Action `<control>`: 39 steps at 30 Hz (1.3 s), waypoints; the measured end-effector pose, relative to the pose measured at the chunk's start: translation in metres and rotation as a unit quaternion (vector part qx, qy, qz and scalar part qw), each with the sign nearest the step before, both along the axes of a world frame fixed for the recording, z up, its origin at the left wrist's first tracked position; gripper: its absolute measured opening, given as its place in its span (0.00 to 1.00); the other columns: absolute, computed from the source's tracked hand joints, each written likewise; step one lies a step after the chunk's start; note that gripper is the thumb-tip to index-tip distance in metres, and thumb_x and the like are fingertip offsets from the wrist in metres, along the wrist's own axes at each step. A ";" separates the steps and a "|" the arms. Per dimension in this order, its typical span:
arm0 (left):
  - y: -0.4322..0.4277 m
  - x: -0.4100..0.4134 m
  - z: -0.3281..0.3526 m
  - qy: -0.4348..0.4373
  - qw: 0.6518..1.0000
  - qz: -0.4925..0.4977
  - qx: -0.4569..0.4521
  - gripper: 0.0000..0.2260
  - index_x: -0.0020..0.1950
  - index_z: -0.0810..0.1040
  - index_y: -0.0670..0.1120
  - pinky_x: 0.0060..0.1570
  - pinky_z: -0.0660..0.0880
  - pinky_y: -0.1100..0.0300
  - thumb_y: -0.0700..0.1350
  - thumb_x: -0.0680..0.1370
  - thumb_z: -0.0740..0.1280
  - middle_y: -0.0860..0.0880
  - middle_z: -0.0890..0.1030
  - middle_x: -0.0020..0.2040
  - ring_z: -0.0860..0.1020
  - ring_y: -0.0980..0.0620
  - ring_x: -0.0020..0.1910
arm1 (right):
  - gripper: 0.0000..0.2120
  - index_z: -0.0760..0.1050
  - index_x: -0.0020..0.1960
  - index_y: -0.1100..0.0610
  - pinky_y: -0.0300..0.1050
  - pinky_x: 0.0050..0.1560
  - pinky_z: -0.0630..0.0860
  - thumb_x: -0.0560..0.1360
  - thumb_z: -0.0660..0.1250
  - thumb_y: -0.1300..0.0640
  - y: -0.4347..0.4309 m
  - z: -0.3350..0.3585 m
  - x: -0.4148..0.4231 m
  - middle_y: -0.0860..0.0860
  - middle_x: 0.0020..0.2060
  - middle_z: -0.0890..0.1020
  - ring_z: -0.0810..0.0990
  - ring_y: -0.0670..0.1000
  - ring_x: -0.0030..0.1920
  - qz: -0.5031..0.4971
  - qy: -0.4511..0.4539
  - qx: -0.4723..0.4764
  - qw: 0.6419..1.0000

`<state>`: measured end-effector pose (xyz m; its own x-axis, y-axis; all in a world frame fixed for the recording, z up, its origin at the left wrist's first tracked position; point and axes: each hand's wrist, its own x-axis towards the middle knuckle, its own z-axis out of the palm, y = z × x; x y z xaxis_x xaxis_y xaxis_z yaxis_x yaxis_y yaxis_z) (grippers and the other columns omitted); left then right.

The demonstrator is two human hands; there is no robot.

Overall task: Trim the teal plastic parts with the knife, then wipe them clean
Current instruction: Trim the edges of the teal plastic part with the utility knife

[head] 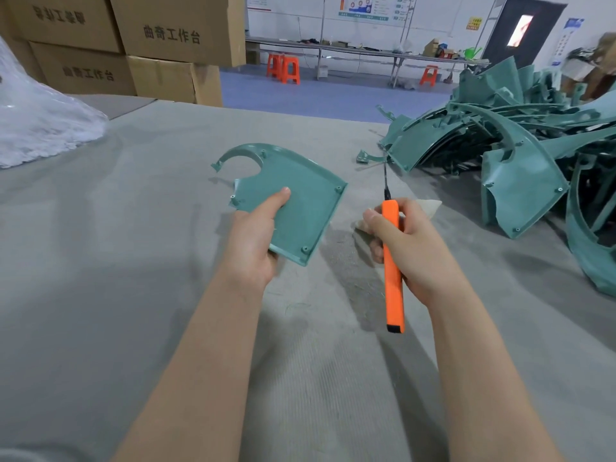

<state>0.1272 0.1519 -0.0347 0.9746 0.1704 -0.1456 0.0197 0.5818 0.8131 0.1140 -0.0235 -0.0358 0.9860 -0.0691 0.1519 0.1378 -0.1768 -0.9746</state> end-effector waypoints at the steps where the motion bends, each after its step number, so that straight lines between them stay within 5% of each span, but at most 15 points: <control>1: 0.000 0.000 0.000 -0.004 1.000 0.004 0.007 0.03 0.49 0.80 0.47 0.33 0.80 0.62 0.40 0.77 0.69 0.52 0.86 0.39 0.84 0.56 0.37 | 0.05 0.72 0.52 0.55 0.39 0.32 0.74 0.79 0.65 0.54 0.000 0.001 0.000 0.52 0.34 0.75 0.72 0.46 0.29 -0.001 -0.012 -0.003 1.000; 6: 0.001 0.001 -0.002 -0.014 1.000 0.011 0.025 0.04 0.50 0.80 0.48 0.34 0.80 0.62 0.41 0.77 0.69 0.52 0.86 0.41 0.84 0.56 0.39 | 0.10 0.75 0.53 0.56 0.31 0.32 0.73 0.83 0.56 0.55 -0.003 -0.001 0.002 0.52 0.38 0.79 0.77 0.47 0.34 -0.042 -0.024 -0.120 0.992; 15: 0.007 0.000 0.000 -0.030 0.999 -0.016 0.024 0.04 0.49 0.80 0.46 0.34 0.80 0.61 0.40 0.76 0.70 0.51 0.86 0.41 0.85 0.54 0.40 | 0.18 0.73 0.39 0.58 0.37 0.25 0.73 0.82 0.57 0.50 0.000 -0.003 0.002 0.49 0.29 0.75 0.73 0.45 0.26 -0.081 -0.012 -0.065 0.994; 21: 0.006 -0.001 0.001 -0.037 0.998 -0.048 0.026 0.07 0.54 0.80 0.44 0.44 0.82 0.55 0.40 0.76 0.69 0.47 0.86 0.49 0.84 0.50 0.46 | 0.22 0.71 0.39 0.62 0.38 0.24 0.71 0.81 0.57 0.46 -0.005 -0.007 0.003 0.48 0.22 0.74 0.72 0.48 0.22 -0.075 0.001 -0.085 0.994; 29: 0.010 -0.003 0.003 -0.028 0.997 -0.068 0.006 0.09 0.56 0.80 0.44 0.34 0.79 0.60 0.40 0.76 0.69 0.47 0.86 0.46 0.85 0.51 0.41 | 0.20 0.72 0.38 0.57 0.37 0.23 0.70 0.83 0.55 0.47 -0.004 -0.004 0.002 0.48 0.22 0.74 0.71 0.47 0.21 -0.032 -0.001 -0.057 0.998; 39: 0.008 -0.002 0.003 -0.024 0.997 -0.070 0.011 0.08 0.55 0.80 0.44 0.35 0.80 0.59 0.40 0.76 0.69 0.46 0.86 0.47 0.85 0.50 0.42 | 0.21 0.72 0.38 0.57 0.38 0.24 0.70 0.83 0.55 0.46 -0.004 -0.004 0.001 0.51 0.23 0.73 0.71 0.48 0.22 -0.010 -0.006 -0.037 0.999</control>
